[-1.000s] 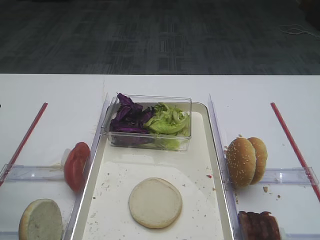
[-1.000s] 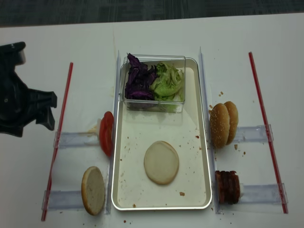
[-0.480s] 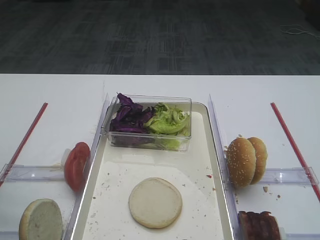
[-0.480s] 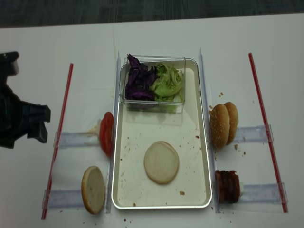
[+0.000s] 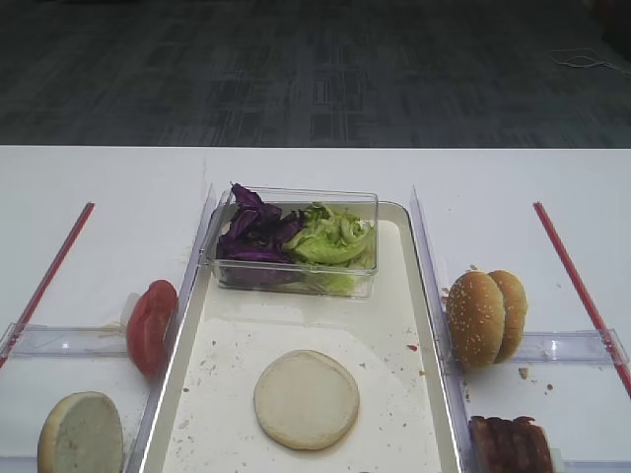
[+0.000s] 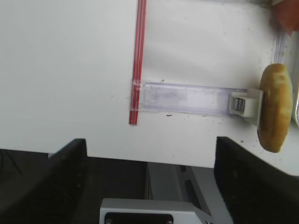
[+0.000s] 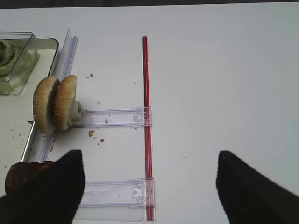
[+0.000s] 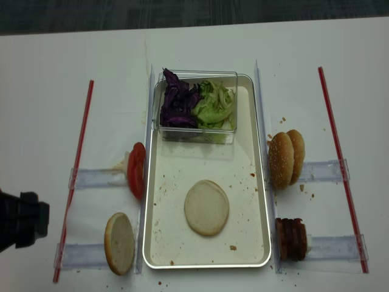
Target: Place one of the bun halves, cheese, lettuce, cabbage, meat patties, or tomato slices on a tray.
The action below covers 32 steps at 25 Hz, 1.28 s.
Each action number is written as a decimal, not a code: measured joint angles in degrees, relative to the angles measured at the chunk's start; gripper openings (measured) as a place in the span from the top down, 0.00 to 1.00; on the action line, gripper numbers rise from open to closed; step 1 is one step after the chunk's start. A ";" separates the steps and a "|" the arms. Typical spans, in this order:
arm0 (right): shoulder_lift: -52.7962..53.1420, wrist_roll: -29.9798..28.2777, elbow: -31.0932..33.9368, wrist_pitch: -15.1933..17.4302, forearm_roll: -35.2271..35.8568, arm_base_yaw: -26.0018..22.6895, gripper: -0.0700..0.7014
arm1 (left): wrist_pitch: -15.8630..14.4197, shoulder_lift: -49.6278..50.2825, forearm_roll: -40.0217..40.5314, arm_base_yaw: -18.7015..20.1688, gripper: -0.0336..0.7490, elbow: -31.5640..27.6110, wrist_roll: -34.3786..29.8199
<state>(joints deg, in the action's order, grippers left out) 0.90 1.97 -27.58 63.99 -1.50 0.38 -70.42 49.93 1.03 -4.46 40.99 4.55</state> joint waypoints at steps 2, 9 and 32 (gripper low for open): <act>0.00 0.00 0.00 0.00 0.00 0.00 0.12 | -0.37 -4.34 0.00 0.00 0.26 -1.56 0.00; 0.00 0.00 0.00 0.00 0.00 0.00 0.12 | -0.95 -19.00 0.00 0.00 0.26 -7.43 -0.64; 0.00 0.00 0.00 0.00 0.00 0.00 0.12 | 3.23 -43.82 -2.68 0.00 0.26 -12.88 -4.55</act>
<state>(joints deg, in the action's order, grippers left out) 0.90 1.97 -27.58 63.99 -1.50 0.38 -67.18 6.12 -1.65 -4.46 28.12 0.00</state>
